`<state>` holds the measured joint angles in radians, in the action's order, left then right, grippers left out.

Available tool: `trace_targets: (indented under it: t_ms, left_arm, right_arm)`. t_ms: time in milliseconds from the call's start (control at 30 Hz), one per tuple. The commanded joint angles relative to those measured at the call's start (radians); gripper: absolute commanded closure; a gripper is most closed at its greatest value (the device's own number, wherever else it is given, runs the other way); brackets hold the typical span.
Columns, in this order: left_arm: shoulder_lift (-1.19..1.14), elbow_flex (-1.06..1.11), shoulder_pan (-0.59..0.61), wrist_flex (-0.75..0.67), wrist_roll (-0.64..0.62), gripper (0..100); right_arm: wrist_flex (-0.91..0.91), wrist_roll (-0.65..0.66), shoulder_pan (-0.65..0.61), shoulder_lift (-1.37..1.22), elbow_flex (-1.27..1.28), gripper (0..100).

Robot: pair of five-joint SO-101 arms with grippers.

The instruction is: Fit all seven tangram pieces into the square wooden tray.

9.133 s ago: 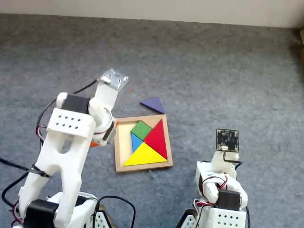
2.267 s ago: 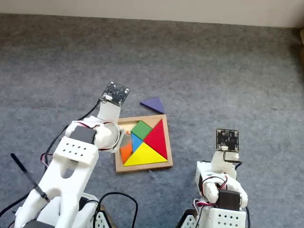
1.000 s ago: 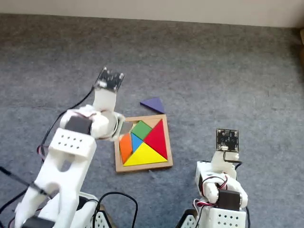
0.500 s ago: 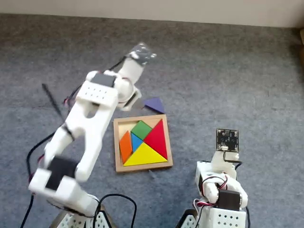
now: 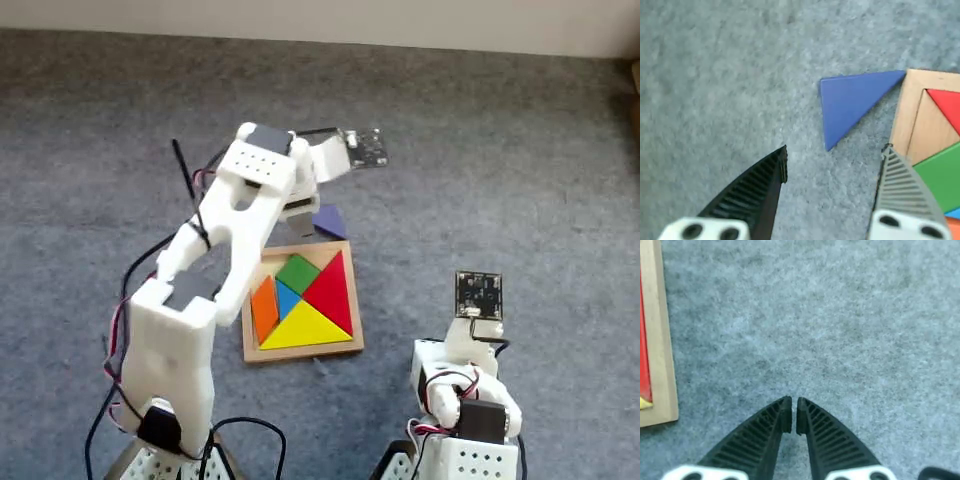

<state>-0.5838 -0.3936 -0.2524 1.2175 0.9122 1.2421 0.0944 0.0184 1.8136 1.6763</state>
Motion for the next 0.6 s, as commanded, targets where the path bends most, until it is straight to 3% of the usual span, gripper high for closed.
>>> trace_targets:
  t_ms: [0,233,567]
  left_arm:
    - [-0.047,-0.153,-0.047,0.078,0.081,71]
    - [-0.119,-0.214,-0.093,0.112,0.178,71]
    - [-0.177,-0.216,-0.111,-0.008,0.198,71]
  right_arm:
    - [0.005,0.011,0.015,0.016,0.148,96.1]
    - [0.005,0.011,0.015,0.016,0.148,96.1]
    - [0.005,0.011,0.015,0.016,0.148,96.1]
